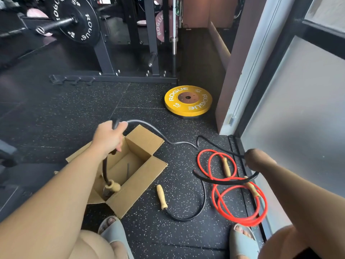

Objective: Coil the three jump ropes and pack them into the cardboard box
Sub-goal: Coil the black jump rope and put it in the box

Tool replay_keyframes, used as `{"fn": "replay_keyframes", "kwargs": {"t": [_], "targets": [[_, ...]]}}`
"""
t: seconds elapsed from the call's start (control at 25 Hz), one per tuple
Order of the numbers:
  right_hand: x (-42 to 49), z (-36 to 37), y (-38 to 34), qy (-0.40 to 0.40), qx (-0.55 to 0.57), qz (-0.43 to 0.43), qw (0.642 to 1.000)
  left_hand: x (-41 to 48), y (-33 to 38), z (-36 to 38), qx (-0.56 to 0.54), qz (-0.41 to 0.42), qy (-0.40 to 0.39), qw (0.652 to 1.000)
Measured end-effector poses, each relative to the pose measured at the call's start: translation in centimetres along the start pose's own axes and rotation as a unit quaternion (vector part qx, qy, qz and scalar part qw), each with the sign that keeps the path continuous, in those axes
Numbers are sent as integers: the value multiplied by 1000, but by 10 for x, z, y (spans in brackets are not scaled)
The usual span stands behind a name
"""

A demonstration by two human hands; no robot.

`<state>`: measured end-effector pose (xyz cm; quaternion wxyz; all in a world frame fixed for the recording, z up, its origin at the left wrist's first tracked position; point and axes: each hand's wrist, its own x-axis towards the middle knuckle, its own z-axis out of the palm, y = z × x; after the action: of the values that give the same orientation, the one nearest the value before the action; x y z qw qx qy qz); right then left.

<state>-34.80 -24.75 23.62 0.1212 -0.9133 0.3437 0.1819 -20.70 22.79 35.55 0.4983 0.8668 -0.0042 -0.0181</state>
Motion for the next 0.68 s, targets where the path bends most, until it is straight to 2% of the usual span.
{"fn": "replay_keyframes", "kwargs": {"t": [0.12,0.2,0.32,0.44,0.56,0.68], "targets": [[-26,0,-31,19,-57,-75,995,-15,24,19,-39,44,-148,987],[-51,-10,-60,47,-13,-210,976,-27,41,30,-61,61,-211,974],[-103,-27,-108,72,175,-428,884,-43,61,42,-119,43,-271,954],[-151,-32,-145,28,288,-494,820,-54,74,45,-210,0,-339,917],[-164,-34,-156,47,379,-491,783,-57,76,45,-305,-58,-431,847],[-162,-34,-163,74,383,-506,769,-50,70,42,-414,-112,-557,711]]}}
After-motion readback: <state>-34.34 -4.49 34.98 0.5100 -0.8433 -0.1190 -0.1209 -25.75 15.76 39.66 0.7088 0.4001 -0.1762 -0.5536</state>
